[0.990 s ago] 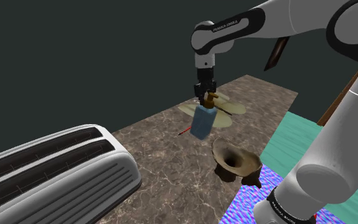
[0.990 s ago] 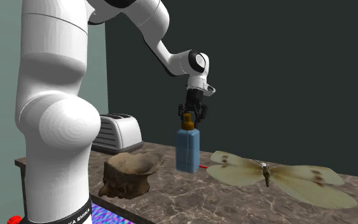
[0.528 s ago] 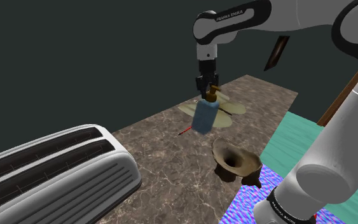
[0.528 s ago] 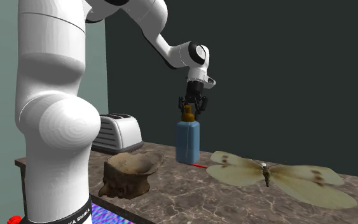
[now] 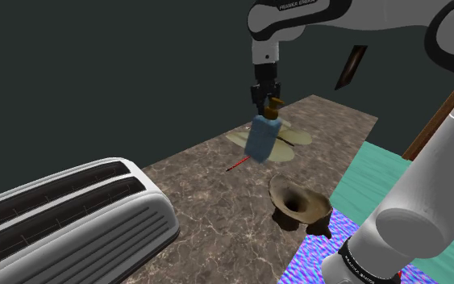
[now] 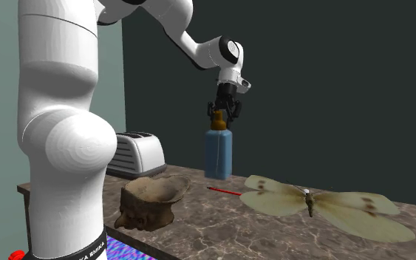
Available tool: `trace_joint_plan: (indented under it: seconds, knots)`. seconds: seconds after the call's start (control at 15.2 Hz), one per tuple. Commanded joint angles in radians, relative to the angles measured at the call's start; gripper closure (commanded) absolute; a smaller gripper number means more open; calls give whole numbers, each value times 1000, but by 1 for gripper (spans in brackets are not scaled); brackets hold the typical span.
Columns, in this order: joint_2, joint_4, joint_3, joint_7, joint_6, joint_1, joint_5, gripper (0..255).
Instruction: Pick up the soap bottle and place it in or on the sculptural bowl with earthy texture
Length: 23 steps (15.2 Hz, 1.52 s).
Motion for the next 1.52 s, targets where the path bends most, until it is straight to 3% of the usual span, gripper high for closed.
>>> trace_joint_plan:
  seconds: [0.0,1.45]
  knots:
    - [-3,27,0,-1,-30,0,0,255]
    - [40,377,0,-14,-337,0,-2,255]
